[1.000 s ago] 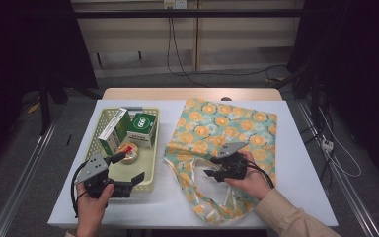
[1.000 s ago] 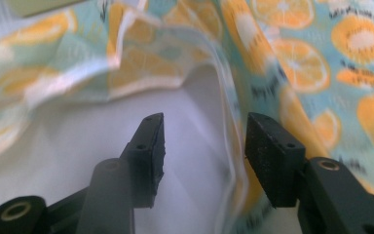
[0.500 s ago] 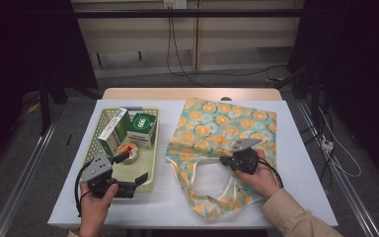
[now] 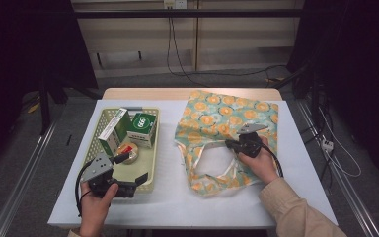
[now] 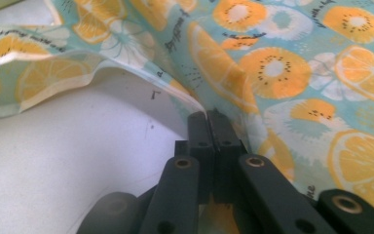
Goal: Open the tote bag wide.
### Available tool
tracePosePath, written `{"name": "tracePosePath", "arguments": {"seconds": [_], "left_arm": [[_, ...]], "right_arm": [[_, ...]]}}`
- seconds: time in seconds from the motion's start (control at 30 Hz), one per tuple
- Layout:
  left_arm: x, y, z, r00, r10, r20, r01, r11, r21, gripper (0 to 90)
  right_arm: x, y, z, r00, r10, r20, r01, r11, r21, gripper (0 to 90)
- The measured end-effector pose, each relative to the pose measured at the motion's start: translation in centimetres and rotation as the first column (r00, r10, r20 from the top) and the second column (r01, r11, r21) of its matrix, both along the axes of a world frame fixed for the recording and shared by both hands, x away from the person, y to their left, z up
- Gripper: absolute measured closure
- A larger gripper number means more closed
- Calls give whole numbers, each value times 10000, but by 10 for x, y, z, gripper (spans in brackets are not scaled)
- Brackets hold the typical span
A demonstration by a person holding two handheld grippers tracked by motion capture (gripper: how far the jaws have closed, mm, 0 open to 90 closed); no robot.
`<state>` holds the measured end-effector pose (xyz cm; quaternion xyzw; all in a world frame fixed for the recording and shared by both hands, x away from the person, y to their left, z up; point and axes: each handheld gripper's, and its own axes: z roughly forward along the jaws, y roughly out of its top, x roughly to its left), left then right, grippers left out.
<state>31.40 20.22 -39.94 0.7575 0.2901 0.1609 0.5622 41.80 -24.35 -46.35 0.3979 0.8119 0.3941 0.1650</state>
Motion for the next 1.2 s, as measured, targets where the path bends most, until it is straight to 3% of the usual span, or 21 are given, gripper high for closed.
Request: {"name": "tracePosePath", "arguments": {"seconds": [0.1,0.2,0.27,0.33,0.37,0.5,0.67,0.77,0.93,1.0,1.03,1.07,1.13,1.2], "left_arm": [[-1,1,1,10000,14,27,-14,10000,-76,48],[-2,1,3,10000,-17,67,17,9999,-131,48],[-2,0,3,9999,-75,76,76,9999,-138,48],[-2,-1,4,9999,-83,82,84,9999,-149,48],[-2,-2,4,9999,-105,94,106,9999,-135,48],[-3,-4,5,9998,-171,137,173,9998,-93,48],[-3,-3,4,9999,-120,91,121,9999,-103,48],[-3,-2,5,9999,-98,64,99,9998,-145,48],[-3,-1,4,10000,-63,71,65,9997,-219,48],[-2,-1,4,10000,-61,45,62,9997,-236,48],[-2,0,4,10000,-51,65,52,9997,-255,48],[-2,0,3,10000,-48,23,48,9995,-310,48],[-1,0,3,10000,-41,25,42,9996,-273,47],[-1,-1,3,10000,-63,-40,62,9997,-257,47]], "right_arm": [[-9,10,4,9970,702,-331,-705,9975,-67,898],[-22,23,9,9867,1550,-483,-1563,9874,-247,896],[-30,30,9,9823,1776,-593,-1791,9836,-215,894],[-35,36,9,9727,2221,-678,-2238,9744,-195,890],[-37,38,9,9724,2241,-650,-2265,9735,-310,882],[-39,36,10,9690,2355,-748,-2355,9718,90,859],[-43,34,7,9664,2414,-882,-2412,9704,130,836],[-44,35,9,9657,2421,-941,-2386,9700,473,837],[-47,34,18,9734,2129,-840,-2030,9726,1133,637],[-48,34,22,9756,1979,-945,-1825,9716,1509,506],[-50,36,27,9770,1944,-883,-1804,9728,1456,426],[-50,36,27,9770,1944,-883,-1804,9728,1456,426],[-52,40,30,9789,1898,-762,-1790,9753,1296,297],[-54,45,30,9776,1914,-873,-1797,9756,1263,246]]}}
